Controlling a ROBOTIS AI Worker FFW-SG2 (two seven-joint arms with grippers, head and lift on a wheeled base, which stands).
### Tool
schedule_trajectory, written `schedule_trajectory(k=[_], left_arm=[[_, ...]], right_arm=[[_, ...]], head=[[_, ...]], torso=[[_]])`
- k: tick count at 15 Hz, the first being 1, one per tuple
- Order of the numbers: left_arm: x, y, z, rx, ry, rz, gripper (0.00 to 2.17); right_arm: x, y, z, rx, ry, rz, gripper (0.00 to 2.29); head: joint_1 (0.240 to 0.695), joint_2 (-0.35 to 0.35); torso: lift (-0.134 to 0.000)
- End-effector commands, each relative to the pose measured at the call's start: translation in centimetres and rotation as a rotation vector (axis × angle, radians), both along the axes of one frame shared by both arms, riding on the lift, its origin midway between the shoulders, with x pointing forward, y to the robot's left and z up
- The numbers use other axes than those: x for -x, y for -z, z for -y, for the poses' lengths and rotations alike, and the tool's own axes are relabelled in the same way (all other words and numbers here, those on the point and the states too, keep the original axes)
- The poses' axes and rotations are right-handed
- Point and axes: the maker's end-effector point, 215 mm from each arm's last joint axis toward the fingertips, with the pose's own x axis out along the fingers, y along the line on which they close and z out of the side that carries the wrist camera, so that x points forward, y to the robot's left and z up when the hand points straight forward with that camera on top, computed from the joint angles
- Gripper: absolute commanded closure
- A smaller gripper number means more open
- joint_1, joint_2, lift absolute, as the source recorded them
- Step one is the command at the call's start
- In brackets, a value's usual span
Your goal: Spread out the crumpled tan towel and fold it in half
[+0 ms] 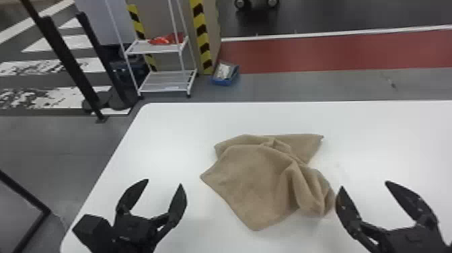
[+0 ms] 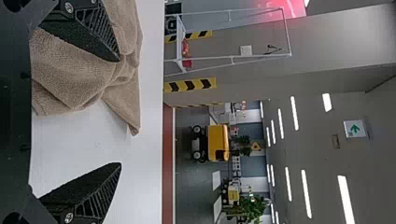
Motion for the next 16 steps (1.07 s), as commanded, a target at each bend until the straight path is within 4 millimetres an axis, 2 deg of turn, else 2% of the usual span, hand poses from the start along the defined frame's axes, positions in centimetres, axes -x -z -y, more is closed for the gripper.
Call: schedule_trajectory(k=[1, 13, 16], left_arm=[[0.07, -0.01, 0.13, 0.005, 0.002, 0.0, 0.1], [0.09, -0.02, 0.33, 0.006, 0.011, 0.001, 0.1], [0.07, 0.0, 0.99, 0.011, 0.026, 0.001, 0.1]], right_arm=[[0.04, -0.13, -0.08, -0.002, -0.001, 0.003, 0.09], [0.08, -0.16, -0.08, -0.002, 0.0, 0.005, 0.09], [0.05, -0.23, 0.18, 0.001, 0.004, 0.008, 0.09]], head=[[0.695, 0.186], [0.695, 0.183], [0.695, 0.182]], torso=[[-0.12], [-0.12], [-0.12]])
